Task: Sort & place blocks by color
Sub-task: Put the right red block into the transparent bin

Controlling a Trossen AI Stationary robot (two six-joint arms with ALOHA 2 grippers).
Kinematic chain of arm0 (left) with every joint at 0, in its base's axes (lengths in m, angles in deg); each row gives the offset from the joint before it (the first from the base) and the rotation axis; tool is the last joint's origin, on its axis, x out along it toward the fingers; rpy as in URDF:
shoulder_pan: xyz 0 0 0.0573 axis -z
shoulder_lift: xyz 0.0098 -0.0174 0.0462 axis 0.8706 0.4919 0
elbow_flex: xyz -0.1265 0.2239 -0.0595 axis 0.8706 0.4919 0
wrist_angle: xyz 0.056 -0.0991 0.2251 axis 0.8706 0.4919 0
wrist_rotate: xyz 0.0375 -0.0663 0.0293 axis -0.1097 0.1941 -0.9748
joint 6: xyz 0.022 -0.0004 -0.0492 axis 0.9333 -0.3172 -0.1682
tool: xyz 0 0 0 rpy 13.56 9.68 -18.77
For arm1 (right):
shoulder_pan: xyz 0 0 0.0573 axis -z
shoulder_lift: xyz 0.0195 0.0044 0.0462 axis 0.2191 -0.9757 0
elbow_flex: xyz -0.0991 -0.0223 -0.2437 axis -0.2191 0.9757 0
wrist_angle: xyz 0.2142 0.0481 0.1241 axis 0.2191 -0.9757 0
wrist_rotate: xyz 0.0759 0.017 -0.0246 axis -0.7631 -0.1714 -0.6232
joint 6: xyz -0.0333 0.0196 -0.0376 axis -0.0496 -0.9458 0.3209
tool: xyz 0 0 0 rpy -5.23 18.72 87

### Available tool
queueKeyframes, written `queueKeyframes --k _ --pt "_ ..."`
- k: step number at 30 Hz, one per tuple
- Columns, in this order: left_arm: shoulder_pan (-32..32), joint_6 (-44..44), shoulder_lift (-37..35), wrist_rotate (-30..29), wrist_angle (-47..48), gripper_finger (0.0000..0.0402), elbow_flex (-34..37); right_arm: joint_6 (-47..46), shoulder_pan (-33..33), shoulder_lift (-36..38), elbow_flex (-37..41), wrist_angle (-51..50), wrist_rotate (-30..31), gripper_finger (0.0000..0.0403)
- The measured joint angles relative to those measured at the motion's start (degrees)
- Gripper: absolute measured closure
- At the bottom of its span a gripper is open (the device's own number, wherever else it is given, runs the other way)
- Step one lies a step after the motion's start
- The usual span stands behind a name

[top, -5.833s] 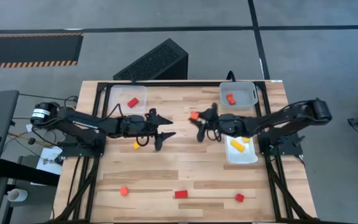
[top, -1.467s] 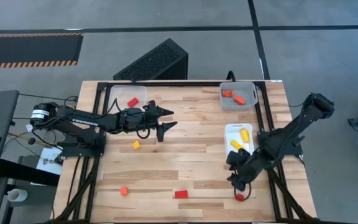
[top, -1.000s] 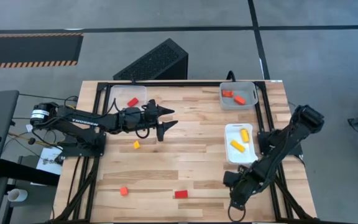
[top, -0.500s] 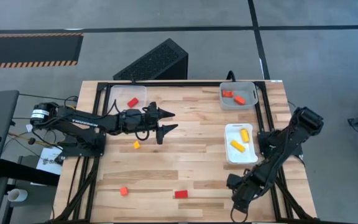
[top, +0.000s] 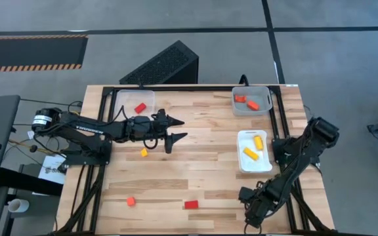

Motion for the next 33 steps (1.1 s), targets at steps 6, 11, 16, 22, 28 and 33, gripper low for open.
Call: queueKeyframes --k 6,11,16,22,28,33 --pt "0.03 0.12 0.0 0.02 -0.35 0.0159 0.0 1.49 0.11 -5.39 0.02 0.66 -6.61 0.0137" --pt "0.03 0.12 0.0 0.02 -0.44 0.0159 0.0 1.54 -0.02 -6.41 0.02 1.8 -5.98 0.0137" --pt "0.03 0.12 0.0 0.02 -0.52 0.0159 0.0 2.18 -0.02 -6.39 0.02 1.87 -2.84 0.0137" --pt "0.03 0.25 0.0 0.0 -0.48 0.0159 0.0 2.16 0.0 -6.39 0.02 1.3 -2.07 0.0158" --pt "0.03 0.27 0.0 0.02 -0.48 0.0159 0.0 2.19 0.0 -6.38 0.01 0.37 -2.14 0.0234" --pt "0.03 0.3 0.0 0.0 -0.48 0.0159 0.0 3.71 0.13 -6.17 -0.11 0.37 -0.24 0.0282"
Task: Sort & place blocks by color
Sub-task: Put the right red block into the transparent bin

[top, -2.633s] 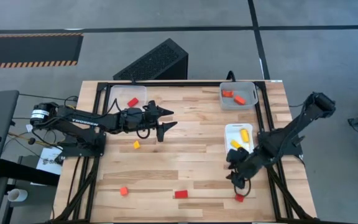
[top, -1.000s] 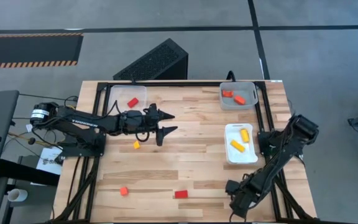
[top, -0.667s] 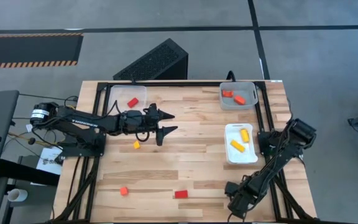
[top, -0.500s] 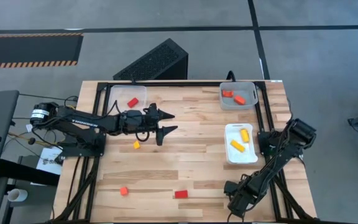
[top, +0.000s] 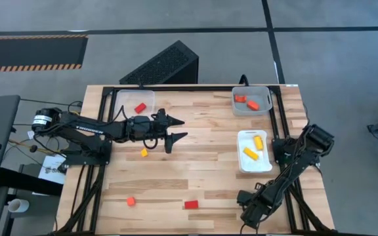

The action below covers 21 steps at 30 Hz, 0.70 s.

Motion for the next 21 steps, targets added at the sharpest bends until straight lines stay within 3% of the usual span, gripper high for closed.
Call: queueKeyframes --k 10,16,21 --pt "0.03 3.29 0.0 0.01 -1.49 0.0159 0.0 7.03 4.2 3.6 0.22 1.48 17.25 0.0279" --pt "1.1 8.26 0.0 0.02 -1.95 0.0159 -0.02 17.98 9.76 9.12 0.15 5.83 27.71 0.0278" --pt "2.44 12.78 0.0 0.02 -3.84 0.0159 -0.04 29.48 15.45 13.37 1.38 14.32 31.32 0.0279"
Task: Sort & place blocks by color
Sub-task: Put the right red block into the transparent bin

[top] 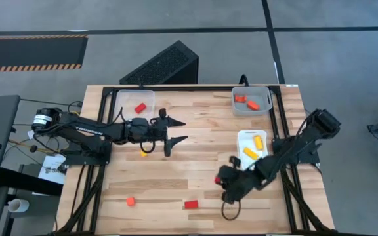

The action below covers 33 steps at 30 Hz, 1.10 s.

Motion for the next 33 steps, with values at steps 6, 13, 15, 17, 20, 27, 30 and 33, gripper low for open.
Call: queueKeyframes --k 6,13,15,17,20,27,30,33 --pt "2.18 5.03 -0.26 -0.69 -1.22 0.0159 0.0 11.15 7.21 5.25 7.66 16.53 -2.23 0.0279" --pt "4.3 8.97 -2.52 -3.86 0.45 0.0159 0.03 18.13 17.15 9.1 17.8 39.82 -10.46 0.0279" --pt "4.85 9.87 -2.98 -4.31 1.29 0.0159 -0.07 19.3 19.4 9.65 19.44 45.64 -13.51 0.0279" --pt "5.57 10.34 -3.82 -6.42 4.15 0.0159 0.0 20.15 21.41 9.86 19.85 48.67 -15.82 0.0279" --pt "6.49 11.8 -4.58 -8.94 7.09 0.0159 0.0 21.24 23.84 9.88 19.89 51.73 -18.23 0.0279" --pt "8.46 16.71 -3.74 -10.86 9.01 0.0154 0.02 21.06 28.06 9.91 19.89 59.0 -23.23 0.0278" --pt "9.16 20.71 -1.81 -11.78 7.56 0.0144 0.02 20.02 29.06 9.91 19.89 61.08 -24.44 0.0278" --pt "9.39 23.75 0.28 -12.38 4.33 0.0128 0.02 19.0 29.59 9.91 19.89 61.51 -24.54 0.0278"
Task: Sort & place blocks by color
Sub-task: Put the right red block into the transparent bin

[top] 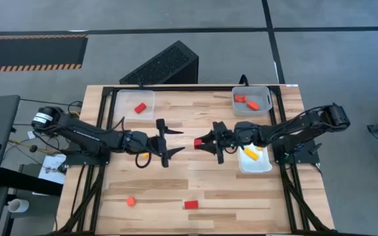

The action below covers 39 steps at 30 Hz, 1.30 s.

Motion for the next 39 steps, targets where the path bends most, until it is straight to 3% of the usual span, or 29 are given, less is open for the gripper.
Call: queueKeyframes --k 8,15,20,24,32,39 --pt "1.41 12.14 8.71 0.07 -13.24 0.0087 0.0 -1.62 -0.02 -0.02 0.0 2.53 -0.01 0.0278" --pt "2.52 23.58 17.47 -0.13 -33.15 0.0082 0.0 -2.54 -0.02 -0.02 0.0 2.26 -0.01 0.0278" --pt "2.53 26.01 19.7 -0.52 -34.77 0.0087 -0.98 -2.95 -0.15 -0.04 0.0 2.2 -0.01 0.0278" --pt "2.29 26.01 19.61 1.9 -32.05 0.012 -3.21 -3.96 -0.04 -0.04 0.0 1.94 -0.01 0.0278" --pt "1.35 25.1 19.63 0.56 -23.78 0.0203 -6.7 -4.6 -0.79 -0.09 0.0 1.7 0.04 0.0276" --pt "1.15 26.62 19.61 -0.14 -23.44 0.0304 -6.78 -5.42 -1.14 -0.09 0.0 1.65 -0.12 0.0259"
